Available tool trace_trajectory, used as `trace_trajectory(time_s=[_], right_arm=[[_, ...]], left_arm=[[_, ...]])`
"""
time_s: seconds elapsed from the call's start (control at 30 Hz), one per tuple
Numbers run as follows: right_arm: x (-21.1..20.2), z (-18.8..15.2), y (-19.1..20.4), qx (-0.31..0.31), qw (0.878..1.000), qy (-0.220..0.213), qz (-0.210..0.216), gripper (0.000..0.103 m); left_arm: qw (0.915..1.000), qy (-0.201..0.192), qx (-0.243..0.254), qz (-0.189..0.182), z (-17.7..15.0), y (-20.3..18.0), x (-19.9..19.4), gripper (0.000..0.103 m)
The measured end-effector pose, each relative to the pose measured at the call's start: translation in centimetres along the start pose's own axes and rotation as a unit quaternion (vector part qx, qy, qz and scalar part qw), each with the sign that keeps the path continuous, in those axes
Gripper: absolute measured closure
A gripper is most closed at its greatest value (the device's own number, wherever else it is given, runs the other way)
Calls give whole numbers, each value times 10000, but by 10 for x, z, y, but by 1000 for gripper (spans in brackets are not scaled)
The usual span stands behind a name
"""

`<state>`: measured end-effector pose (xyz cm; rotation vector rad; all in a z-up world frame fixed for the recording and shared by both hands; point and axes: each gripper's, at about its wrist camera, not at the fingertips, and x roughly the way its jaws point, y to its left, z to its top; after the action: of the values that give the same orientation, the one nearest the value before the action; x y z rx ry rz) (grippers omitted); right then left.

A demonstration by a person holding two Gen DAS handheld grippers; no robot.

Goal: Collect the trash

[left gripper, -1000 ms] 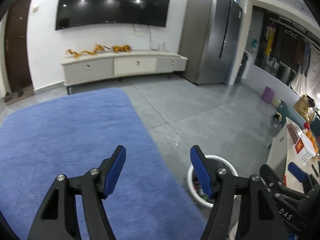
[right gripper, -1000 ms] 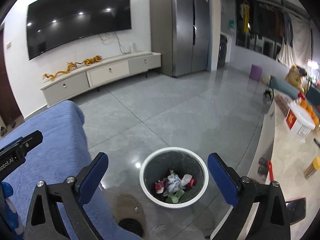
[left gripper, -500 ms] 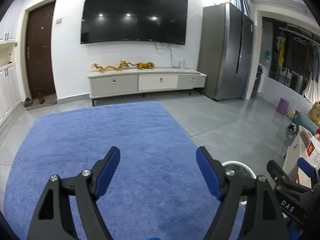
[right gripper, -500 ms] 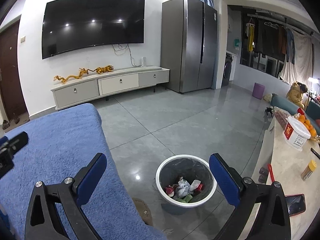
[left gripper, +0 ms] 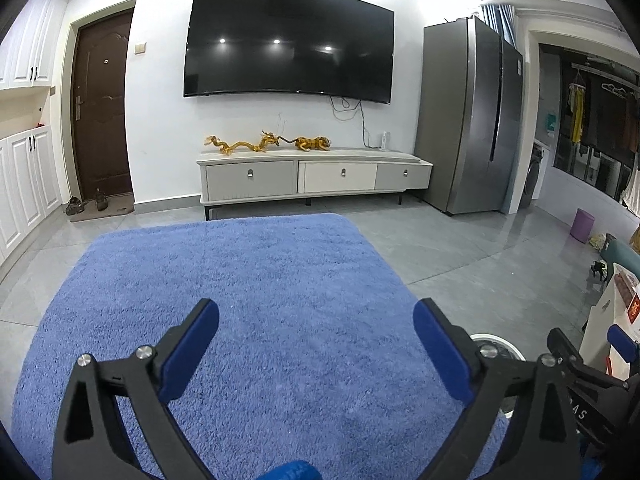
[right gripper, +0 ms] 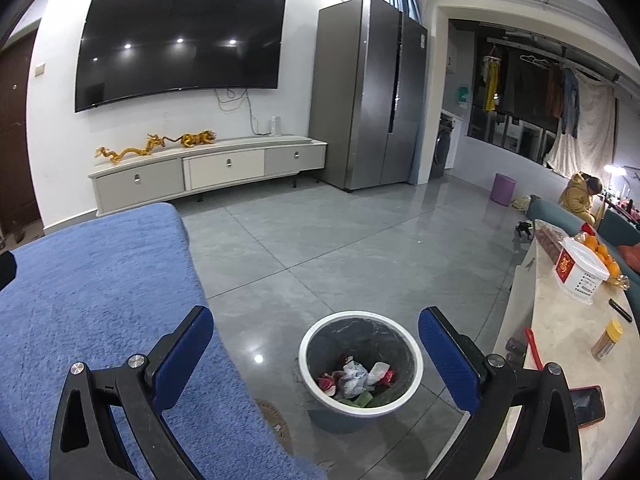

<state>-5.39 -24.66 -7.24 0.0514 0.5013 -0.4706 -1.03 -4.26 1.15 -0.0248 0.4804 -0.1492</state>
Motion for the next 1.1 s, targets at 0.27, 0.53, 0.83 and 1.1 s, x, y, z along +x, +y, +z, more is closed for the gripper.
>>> trace_trajectory(time_s=[0.27, 0.53, 0.83, 1.1], right_arm=[[1, -4, -7, 192, 9997, -143, -89, 0], [-4, -5, -7, 195, 9994, -253, -105, 0], [-8, -6, -5, 173, 9991, -353, -142, 0], [-9, -8, -7, 159, 9989, -400, -167, 0]], left_arm=[[10000, 16, 53, 10, -6, -4, 1, 5], [10000, 27, 87, 23, -7, -3, 4, 5], [9999, 65, 132, 15, -10, -4, 8, 5], [9998, 114, 152, -10, -12, -3, 12, 4]])
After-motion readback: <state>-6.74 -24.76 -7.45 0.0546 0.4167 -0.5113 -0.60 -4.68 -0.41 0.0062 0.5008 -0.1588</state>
